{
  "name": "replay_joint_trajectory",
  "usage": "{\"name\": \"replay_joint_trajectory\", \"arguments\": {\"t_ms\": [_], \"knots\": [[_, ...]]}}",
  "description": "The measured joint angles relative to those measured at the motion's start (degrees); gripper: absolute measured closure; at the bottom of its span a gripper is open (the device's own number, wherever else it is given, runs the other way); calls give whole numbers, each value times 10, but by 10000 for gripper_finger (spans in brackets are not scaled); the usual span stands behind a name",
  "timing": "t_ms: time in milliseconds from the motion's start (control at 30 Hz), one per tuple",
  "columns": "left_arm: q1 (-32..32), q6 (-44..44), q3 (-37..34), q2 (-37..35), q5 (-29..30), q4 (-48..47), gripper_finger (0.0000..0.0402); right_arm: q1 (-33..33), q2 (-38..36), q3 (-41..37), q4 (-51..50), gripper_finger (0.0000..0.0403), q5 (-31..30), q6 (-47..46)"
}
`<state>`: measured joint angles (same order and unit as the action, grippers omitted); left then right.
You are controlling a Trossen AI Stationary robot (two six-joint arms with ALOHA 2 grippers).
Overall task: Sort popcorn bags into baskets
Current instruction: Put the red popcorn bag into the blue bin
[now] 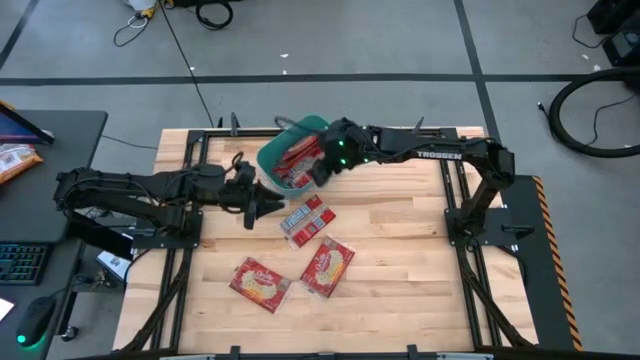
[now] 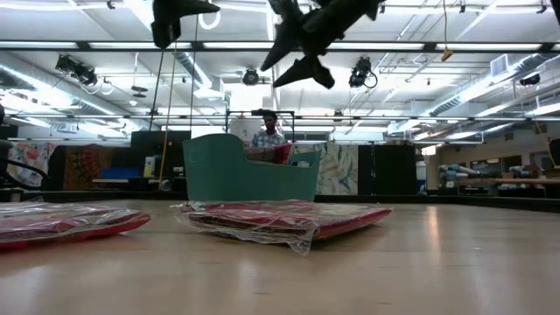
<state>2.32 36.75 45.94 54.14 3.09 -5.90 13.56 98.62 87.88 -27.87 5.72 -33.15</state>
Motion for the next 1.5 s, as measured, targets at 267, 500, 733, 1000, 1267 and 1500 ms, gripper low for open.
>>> {"name": "replay_joint_trajectory", "arguments": {"t_ms": [267, 500, 733, 1000, 1267, 1500], "knots": [[91, 140, 0, 25, 0, -61, 233, -82, -20, 0, -141, 218, 6, 97], [168, 219, 0, 92, 3, -62, 233, -164, -20, 0, -161, 218, -11, 120], [226, 289, -1, 171, -1, -64, 233, -219, -14, 0, -157, 218, -34, 122], [271, 347, -1, 218, -18, -66, 234, -252, -12, 0, -150, 218, -47, 124], [300, 378, 18, 230, -18, -94, 258, -263, -12, 0, -151, 218, -61, 144], [311, 298, 144, 282, -17, -261, 260, -265, -12, 0, -159, 218, -62, 183]]}}
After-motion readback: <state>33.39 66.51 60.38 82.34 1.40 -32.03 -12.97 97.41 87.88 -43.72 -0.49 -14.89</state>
